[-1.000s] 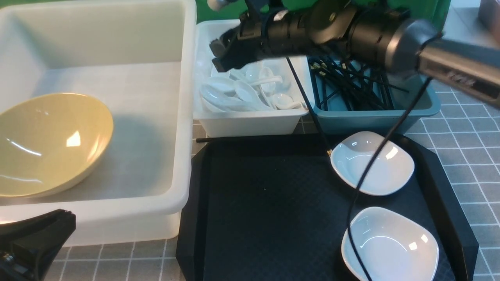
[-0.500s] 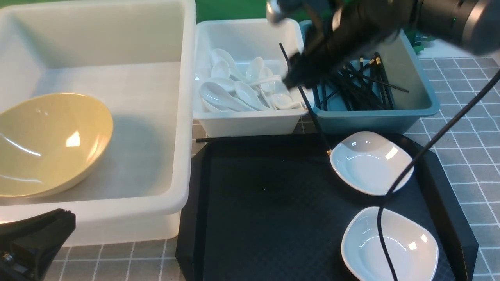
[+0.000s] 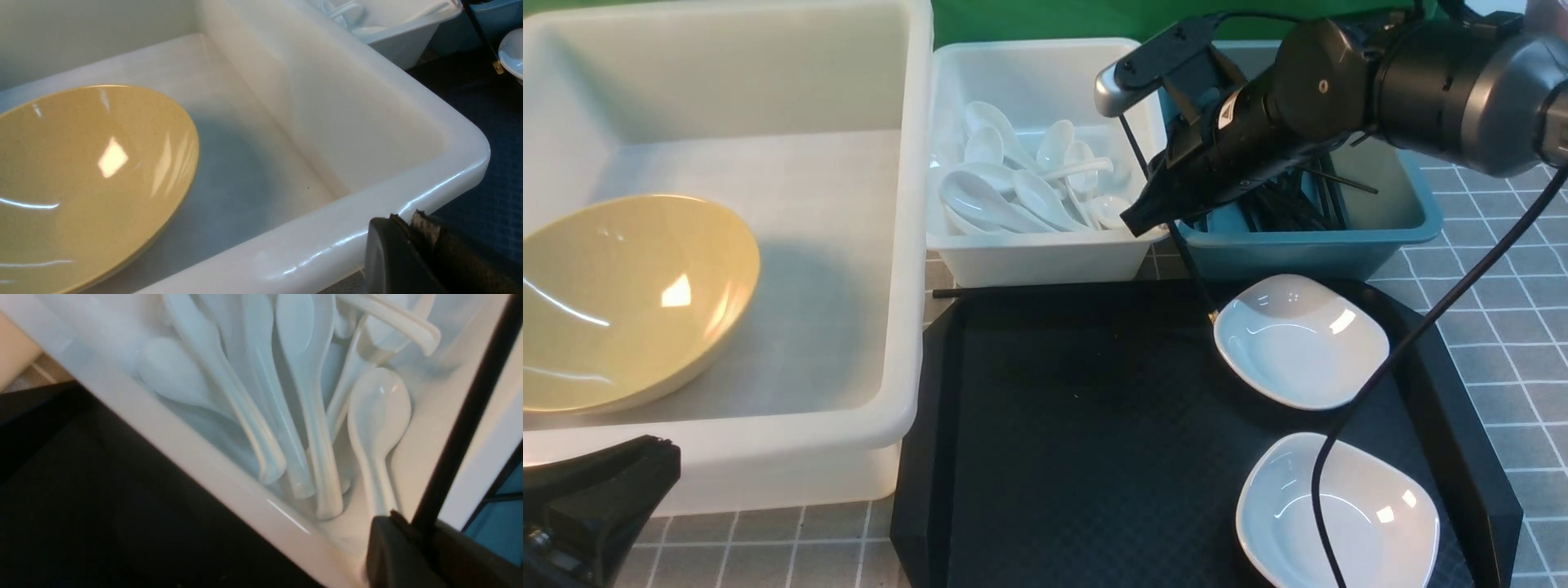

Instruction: On grey table put chopsticks spoon bowls plates into blue grey white boxes.

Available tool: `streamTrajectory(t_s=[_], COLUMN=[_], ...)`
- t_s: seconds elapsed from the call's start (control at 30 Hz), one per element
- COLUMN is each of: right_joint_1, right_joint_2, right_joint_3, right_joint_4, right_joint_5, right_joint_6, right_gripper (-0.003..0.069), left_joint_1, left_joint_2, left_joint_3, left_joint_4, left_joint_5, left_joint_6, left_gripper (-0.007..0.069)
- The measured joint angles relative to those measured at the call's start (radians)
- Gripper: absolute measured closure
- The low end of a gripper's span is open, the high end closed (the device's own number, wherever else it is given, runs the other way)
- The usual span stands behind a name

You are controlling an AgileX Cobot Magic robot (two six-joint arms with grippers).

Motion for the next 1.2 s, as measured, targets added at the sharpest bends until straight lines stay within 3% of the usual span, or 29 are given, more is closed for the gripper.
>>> streamTrajectory(t_s=[0.43,0.6,0.87,0.93,1.07,1.1,1.2], right_joint_1=[0.0,0.0,-0.094,-0.132,-0.178,-0.194,-0.214], right_joint_2=[-0.118,-0.177,-0.189,-0.145,-0.069,-0.05,-0.056], right_joint_3=[0.0,0.0,-0.005,-0.009,-0.009,-0.01,-0.034], right_joint_4=[0.0,0.009,0.004,0.003,0.003,0.002,0.001], right_joint_5=[0.06,-0.034,-0.374,-0.442,-0.444,-0.41,-0.271], right_joint_6=[-0.024,-0.025,-0.062,-0.02,0.044,0.073,0.114], right_gripper=[0.0587,0.0587,0.0583,0.0561,0.045,0.0372,0.0244], left_joint_1=[0.0,0.0,0.0,0.0,0.0,0.0,0.0], left_joint_2=[0.0,0.0,0.0,0.0,0.0,0.0,0.0], left_joint_3=[0.0,0.0,0.0,0.0,0.0,0.0,0.0], left_joint_4=[0.0,0.0,0.0,0.0,0.0,0.0,0.0], left_joint_5=[-0.002,-0.002,-0.002,-0.002,-0.002,-0.002,-0.002], left_joint_6=[0.0,0.0,0.0,0.0,0.0,0.0,0.0], left_gripper=[0.061,0.061,0.061,0.061,0.061,0.061,0.061])
